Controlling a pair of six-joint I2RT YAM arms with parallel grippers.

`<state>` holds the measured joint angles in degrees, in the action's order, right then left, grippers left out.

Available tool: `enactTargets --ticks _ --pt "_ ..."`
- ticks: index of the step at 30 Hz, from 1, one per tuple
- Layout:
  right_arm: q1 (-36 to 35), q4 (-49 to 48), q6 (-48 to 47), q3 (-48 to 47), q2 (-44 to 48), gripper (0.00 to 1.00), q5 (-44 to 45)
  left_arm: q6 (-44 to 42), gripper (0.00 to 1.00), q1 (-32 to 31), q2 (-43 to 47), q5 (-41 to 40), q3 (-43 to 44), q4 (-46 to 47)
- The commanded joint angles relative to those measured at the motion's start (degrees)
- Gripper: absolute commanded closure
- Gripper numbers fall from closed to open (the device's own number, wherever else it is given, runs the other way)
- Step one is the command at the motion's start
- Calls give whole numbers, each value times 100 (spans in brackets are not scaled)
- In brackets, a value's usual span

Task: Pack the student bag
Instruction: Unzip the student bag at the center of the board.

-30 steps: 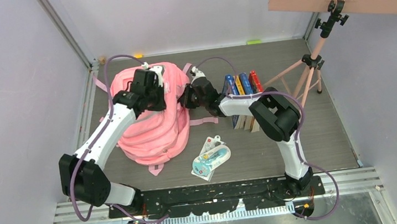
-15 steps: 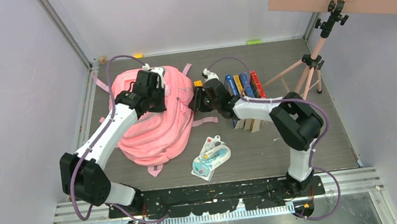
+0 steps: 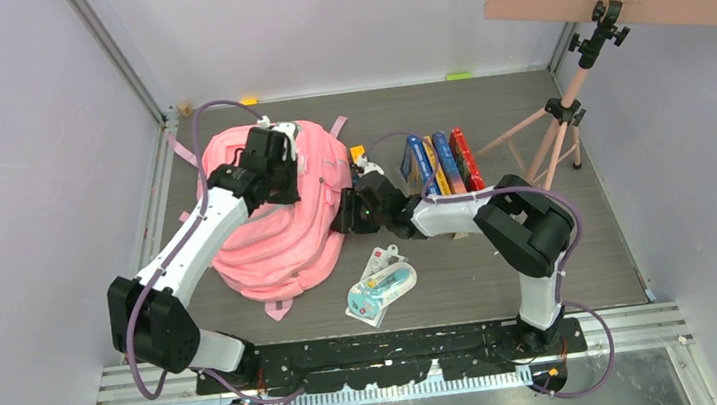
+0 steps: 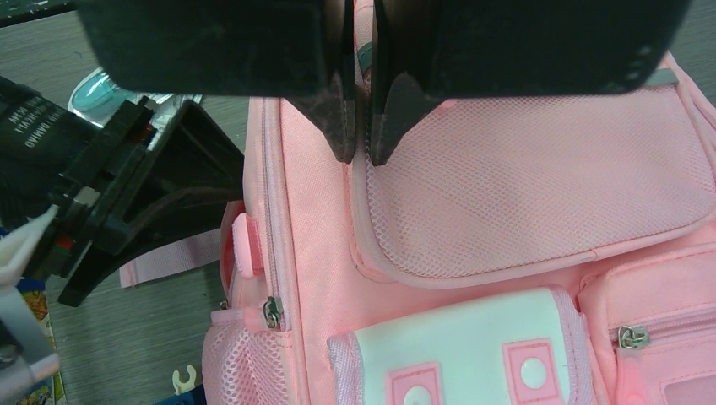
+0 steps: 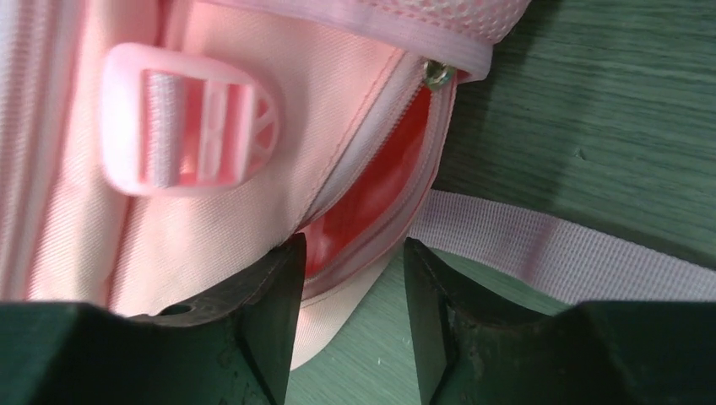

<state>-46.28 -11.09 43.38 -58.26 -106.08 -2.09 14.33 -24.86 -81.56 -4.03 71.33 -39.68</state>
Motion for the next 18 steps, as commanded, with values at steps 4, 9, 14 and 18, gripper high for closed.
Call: enactTargets --ticks 4,9,14,18 --pt "22 -174 29 -491 -388 81 145 -140 100 -45 354 145 65 224" --pt "169 317 -515 -1145 -616 99 557 -122 100 -45 348 335 74 232" --pt "609 737 -1194 -1972 -1048 100 621 -114 100 -122 285 667 66 264" --pt "993 931 -1535 -2737 -1527 100 380 -83 100 -222 185 759 58 277"
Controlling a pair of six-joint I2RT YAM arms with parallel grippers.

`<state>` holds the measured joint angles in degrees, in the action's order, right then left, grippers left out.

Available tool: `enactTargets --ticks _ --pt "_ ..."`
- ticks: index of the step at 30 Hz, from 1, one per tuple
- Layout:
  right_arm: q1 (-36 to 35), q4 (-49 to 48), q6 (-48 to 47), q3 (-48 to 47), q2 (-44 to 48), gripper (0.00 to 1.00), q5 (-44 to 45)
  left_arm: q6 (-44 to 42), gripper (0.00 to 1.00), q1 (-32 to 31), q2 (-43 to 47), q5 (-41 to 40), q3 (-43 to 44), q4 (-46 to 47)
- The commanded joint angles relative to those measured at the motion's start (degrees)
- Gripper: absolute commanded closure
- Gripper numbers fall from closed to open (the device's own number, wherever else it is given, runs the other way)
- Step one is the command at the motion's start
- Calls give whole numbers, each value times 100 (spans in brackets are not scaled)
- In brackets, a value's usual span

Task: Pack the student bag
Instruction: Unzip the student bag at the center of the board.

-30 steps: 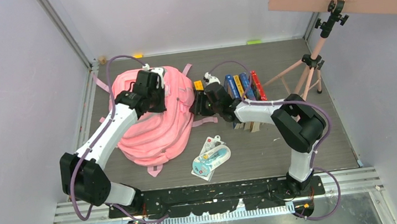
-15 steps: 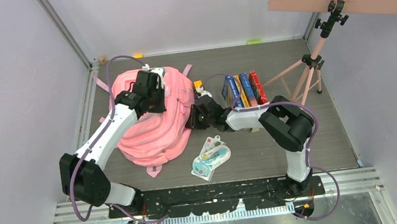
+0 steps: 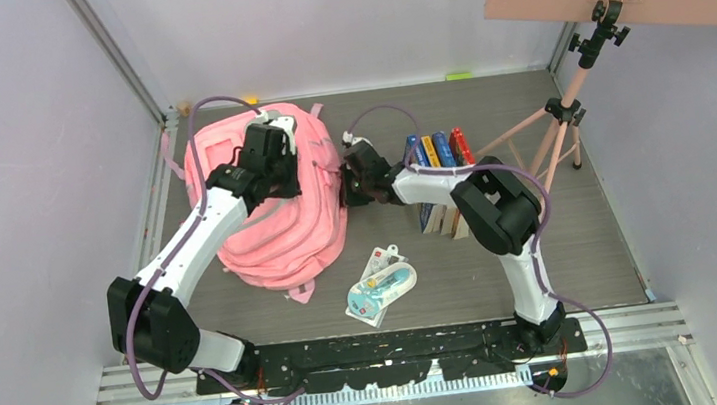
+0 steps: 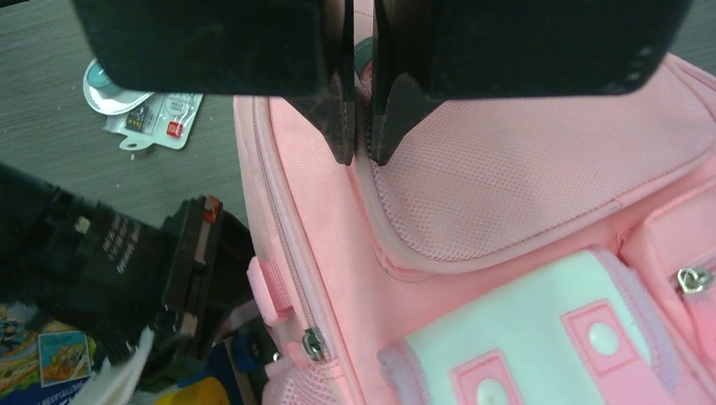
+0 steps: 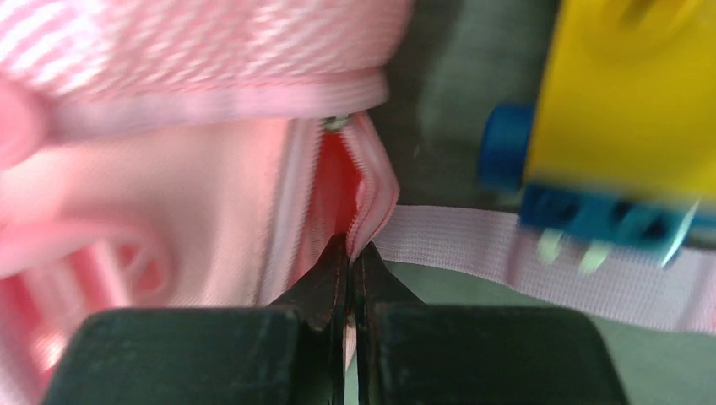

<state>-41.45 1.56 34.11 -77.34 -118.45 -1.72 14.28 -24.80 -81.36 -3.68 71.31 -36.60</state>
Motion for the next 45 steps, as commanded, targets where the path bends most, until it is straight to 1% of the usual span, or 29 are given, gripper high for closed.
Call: enactTargets --ticks 1,4,5,6,7,8,9,10,11,13,15,17,22,26,29,32,34,40,45 --pt "613 -298 -647 -1093 -467 100 166 -64 100 -235 142 742 65 -36" --pt "746 47 -866 -1550 -750 99 -197 -27 100 -236 84 642 76 -64" --pt "782 95 -964 -1620 -750 96 -233 -7 100 -236 80 542 76 -72" --pt "789 122 -1001 -1606 -655 86 -288 -9 100 -236 86 444 76 -75" --pt "795 106 -1072 -1485 -588 82 -304 -27 100 -236 88 324 70 -75" --pt "796 61 -1099 -1402 -397 73 -316 -38 100 -232 97 170 68 -75" --pt "796 45 -1141 -1188 -288 69 -319 -35 100 -221 90 83 67 -71" --pt "801 32 -1160 -1082 -80 61 -329 -25 100 -200 90 31 60 -62" --pt "798 14 -1182 -846 42 58 -342 17 100 -170 86 18 51 -40" --pt "801 -42 -1161 -473 515 46 -365 104 100 -88 77 59 34 5" --pt "798 -57 -1102 -115 852 41 -423 191 100 18 44 185 28 39" --pt "785 -97 -1008 219 1181 38 -610 254 100 117 3 292 32 57" --pt "592 -574 -777 1211 1960 36 -981 303 100 212 -35 342 16 86" --pt "76 -1054 -816 1838 2506 35 -1031 303 100 221 -59 342 15 102" --pt "-562 -1480 -917 2242 2717 34 -966 303 100 221 -79 536 13 109" --pt "-1006 -1907 -878 2315 2519 35 -824 299 100 221 -86 595 6 111" --pt "-1268 -2077 -779 2245 2287 36 -794 288 100 221 -98 604 5 107" --pt "-1599 -2149 -798 1943 1745 41 -821 270 100 221 -95 623 6 109" --pt "-1742 -2099 -849 1978 1680 42 -905 251 100 221 -59 584 6 100"
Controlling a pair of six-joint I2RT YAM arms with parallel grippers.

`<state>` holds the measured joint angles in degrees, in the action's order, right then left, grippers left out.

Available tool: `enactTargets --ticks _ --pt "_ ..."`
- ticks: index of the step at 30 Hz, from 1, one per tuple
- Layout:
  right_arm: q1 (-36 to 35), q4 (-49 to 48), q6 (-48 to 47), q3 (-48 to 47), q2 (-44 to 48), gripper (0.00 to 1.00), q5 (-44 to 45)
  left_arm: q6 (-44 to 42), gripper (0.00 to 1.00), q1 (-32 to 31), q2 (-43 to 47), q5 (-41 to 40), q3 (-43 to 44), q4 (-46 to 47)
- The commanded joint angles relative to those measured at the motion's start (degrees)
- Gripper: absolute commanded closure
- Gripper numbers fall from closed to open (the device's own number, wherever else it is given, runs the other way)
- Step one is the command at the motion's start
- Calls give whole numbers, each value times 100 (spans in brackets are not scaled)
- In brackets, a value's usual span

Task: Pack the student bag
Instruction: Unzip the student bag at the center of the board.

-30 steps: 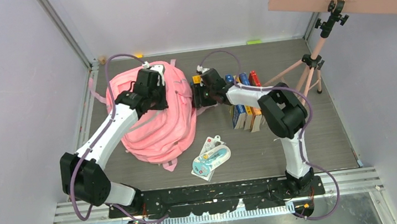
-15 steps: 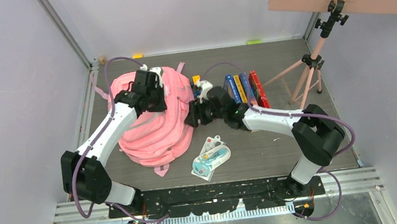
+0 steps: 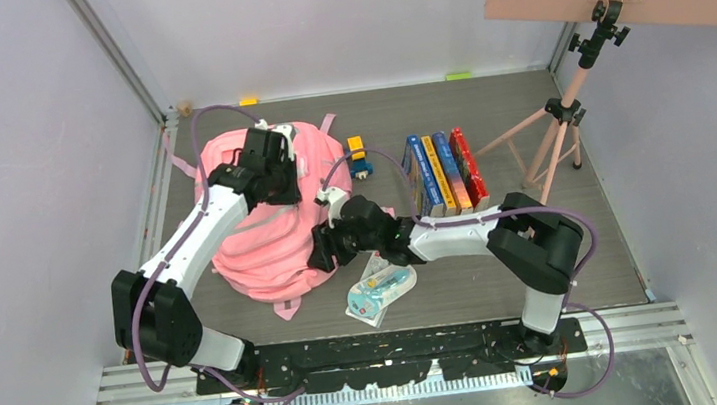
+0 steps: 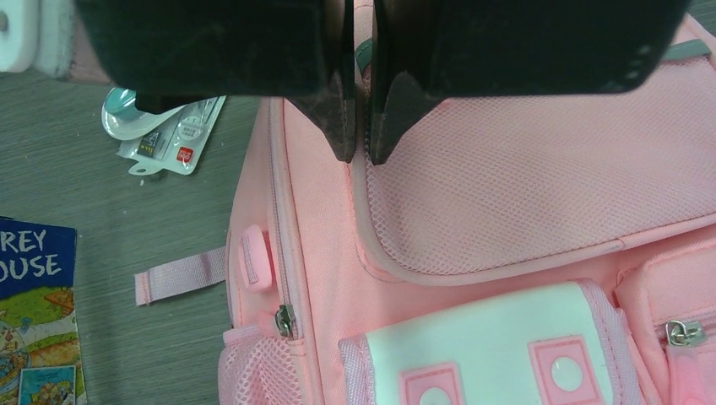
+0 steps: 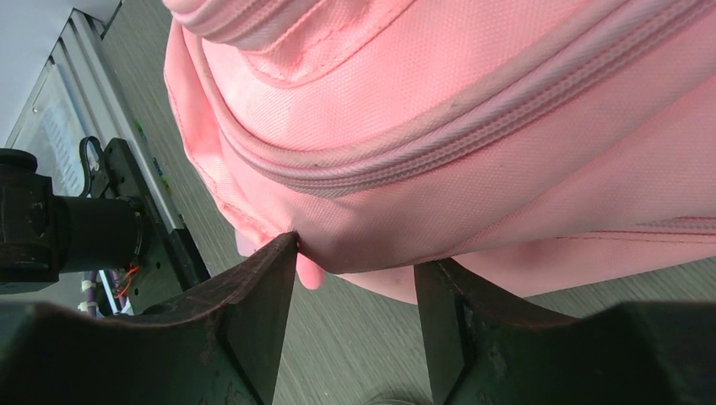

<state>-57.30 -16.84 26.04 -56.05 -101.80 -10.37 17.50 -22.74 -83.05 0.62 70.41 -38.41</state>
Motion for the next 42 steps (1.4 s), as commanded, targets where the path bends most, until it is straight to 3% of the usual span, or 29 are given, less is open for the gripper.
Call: enactTargets --ticks 1,8,15,30,34,37,39,42 --pt "-200 -272 -28 -92 30 42 -46 -75 100 20 113 153 96 287" --pt "-448 -304 183 141 248 43 97 -71 100 21 107 158 104 276" --pt "-678 -551 393 483 531 38 362 -75 100 11 114 161 104 274" --pt "-690 -561 105 -142 -223 46 638 -97 100 22 186 112 98 265" --pt "-720 -649 170 -189 -326 59 489 -97 100 21 172 95 96 282" --pt "-757 -641 175 -212 -320 85 488 -44 100 20 116 44 99 305" --pt "-771 -640 169 -209 -303 96 496 33 100 24 65 5 112 343" --pt "-774 -554 142 -170 -223 99 631 237 100 66 17 -321 126 568"
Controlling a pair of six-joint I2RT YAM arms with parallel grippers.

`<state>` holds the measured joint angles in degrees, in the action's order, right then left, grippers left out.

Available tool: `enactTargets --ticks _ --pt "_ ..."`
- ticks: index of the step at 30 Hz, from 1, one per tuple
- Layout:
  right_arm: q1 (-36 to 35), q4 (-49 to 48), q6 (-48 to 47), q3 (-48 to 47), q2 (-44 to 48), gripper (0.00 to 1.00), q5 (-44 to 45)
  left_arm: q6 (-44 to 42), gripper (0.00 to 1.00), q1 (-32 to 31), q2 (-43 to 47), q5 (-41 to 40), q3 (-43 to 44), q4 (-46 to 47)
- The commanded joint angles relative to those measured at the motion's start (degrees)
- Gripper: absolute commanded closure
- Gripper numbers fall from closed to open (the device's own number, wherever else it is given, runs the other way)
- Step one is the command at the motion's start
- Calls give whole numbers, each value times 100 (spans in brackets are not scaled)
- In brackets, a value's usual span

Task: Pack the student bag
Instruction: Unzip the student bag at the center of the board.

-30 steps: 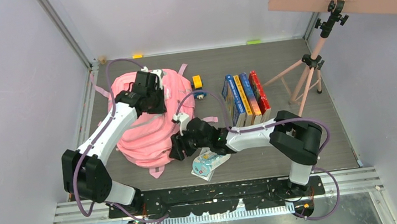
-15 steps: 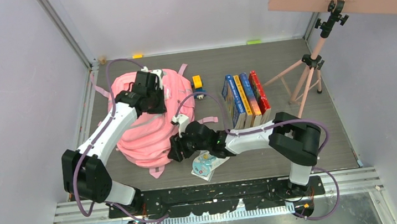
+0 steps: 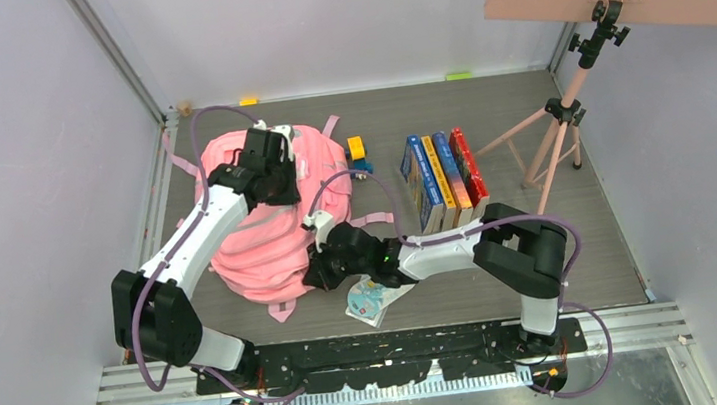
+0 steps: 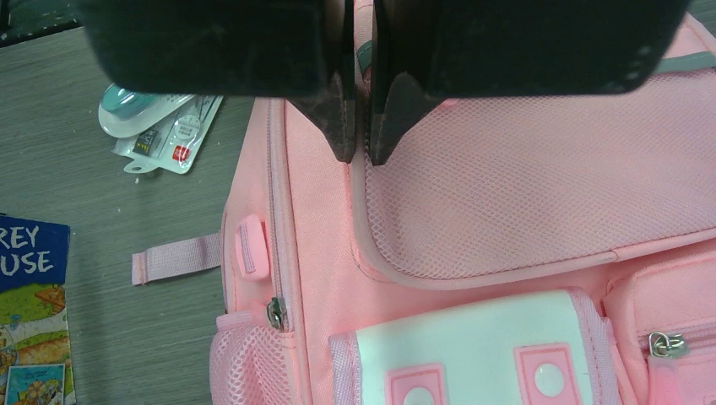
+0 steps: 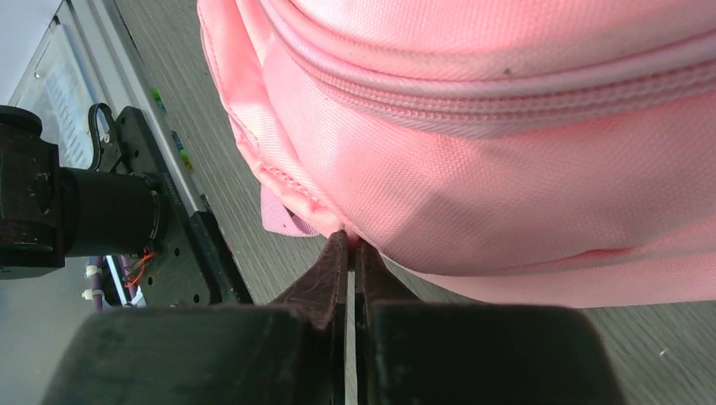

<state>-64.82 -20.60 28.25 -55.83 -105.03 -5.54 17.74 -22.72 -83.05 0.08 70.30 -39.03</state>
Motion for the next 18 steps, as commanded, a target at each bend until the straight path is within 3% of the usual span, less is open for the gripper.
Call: enactTargets --ticks 1,8,18 --pt "-20 -44 -76 -183 188 99 338 323 100 125 -9 -294 160 681" --pt "-14 928 -509 -48 896 100 1499 1261 100 177 -297 -575 266 1399" --pt "-16 1906 -1150 -96 1232 99 847 1920 100 -11 -1121 -1133 630 2271"
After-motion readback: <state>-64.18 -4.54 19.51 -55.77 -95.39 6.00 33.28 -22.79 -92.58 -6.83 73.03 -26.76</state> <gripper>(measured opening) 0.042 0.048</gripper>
